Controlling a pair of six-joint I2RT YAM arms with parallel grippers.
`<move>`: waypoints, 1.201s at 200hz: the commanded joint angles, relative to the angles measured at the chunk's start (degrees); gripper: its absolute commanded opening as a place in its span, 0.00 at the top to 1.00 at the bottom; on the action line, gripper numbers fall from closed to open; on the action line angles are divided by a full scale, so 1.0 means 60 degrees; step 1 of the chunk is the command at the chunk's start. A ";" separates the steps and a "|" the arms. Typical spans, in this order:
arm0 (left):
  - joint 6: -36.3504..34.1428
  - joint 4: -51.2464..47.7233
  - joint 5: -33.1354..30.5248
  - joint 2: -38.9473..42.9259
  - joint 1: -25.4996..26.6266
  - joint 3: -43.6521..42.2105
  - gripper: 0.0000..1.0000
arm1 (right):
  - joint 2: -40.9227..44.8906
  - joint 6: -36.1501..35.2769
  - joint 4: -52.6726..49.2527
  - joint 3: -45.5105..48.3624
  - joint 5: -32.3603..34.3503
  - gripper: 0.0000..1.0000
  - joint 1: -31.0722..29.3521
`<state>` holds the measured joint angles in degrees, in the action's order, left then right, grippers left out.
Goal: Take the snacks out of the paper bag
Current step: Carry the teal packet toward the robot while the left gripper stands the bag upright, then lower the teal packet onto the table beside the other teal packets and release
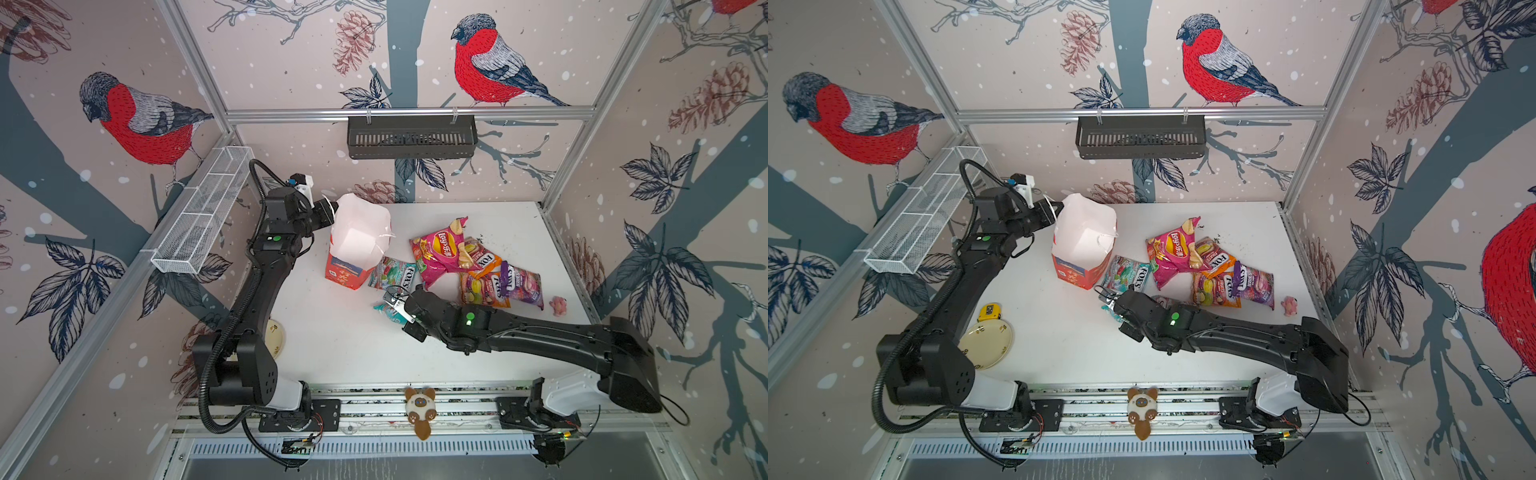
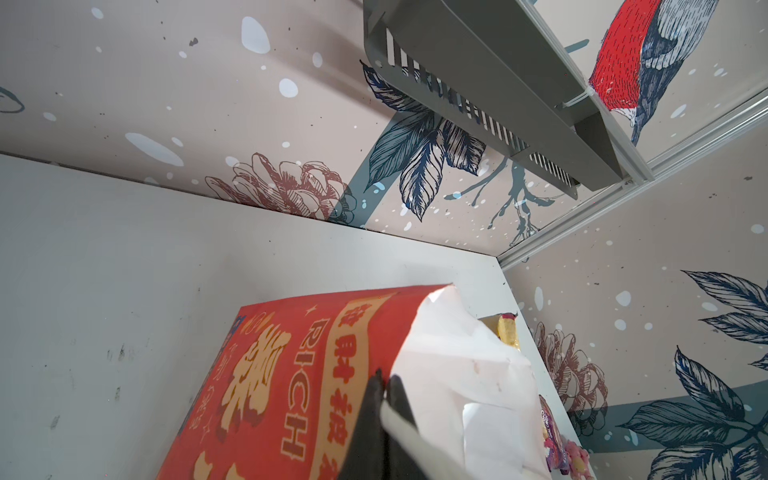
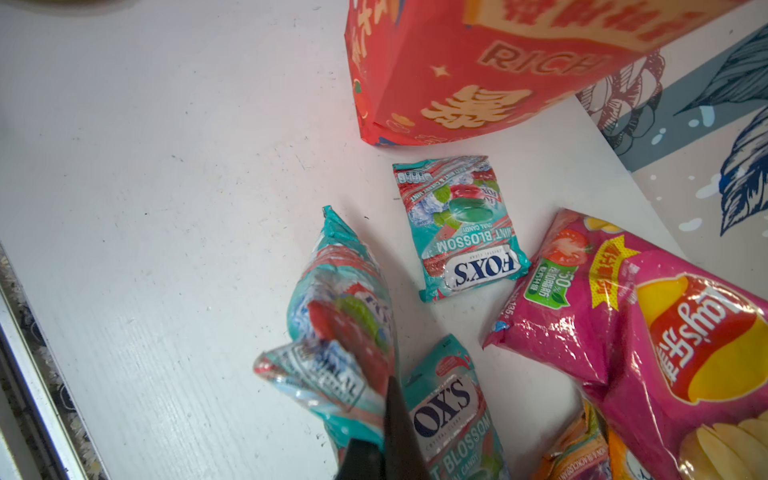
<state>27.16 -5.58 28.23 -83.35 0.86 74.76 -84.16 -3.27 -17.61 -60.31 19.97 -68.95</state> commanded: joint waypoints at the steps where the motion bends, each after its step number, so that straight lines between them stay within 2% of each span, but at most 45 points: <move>1: 0.0229 0.0948 -0.0115 0.0058 -0.0038 -0.0164 1.00 | -0.0522 -0.0347 0.0049 -0.0330 0.0874 1.00 -0.0187; 48: 0.0553 0.1436 -0.0189 0.0272 -0.0175 -0.0839 1.00 | -0.1780 -0.0408 -0.0532 -0.1096 0.2412 1.00 -0.0317; 68: 0.0746 0.1736 -0.0166 0.0331 -0.0251 -0.1144 1.00 | -0.2158 -0.0495 -0.0753 -0.1233 0.2406 1.00 -0.0456; 117: 0.0764 0.1720 -0.0164 0.0356 -0.0355 -0.1234 1.00 | -0.2309 -0.0466 -0.1382 -0.1227 0.0936 1.00 -0.0684; 138: 0.0717 0.1669 -0.0160 0.0343 -0.0389 -0.1216 1.00 | -0.2172 -0.0550 -0.1488 -0.1197 0.0247 0.92 -0.0654; 185: 0.0428 0.1227 -0.0168 0.0269 -0.0418 -0.0981 1.00 | -0.2624 -0.0660 -0.2020 -0.1503 -0.1493 0.91 -0.0291; 240: 0.0228 0.0668 0.0027 0.0283 -0.0464 -0.0524 1.00 | -0.3308 -0.0690 -0.2538 -0.1898 -0.2194 0.84 0.0061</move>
<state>29.87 -0.82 27.03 -81.78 -1.83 70.17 -103.24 -7.46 -30.15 -70.67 10.31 -69.45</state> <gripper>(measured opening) 0.052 0.134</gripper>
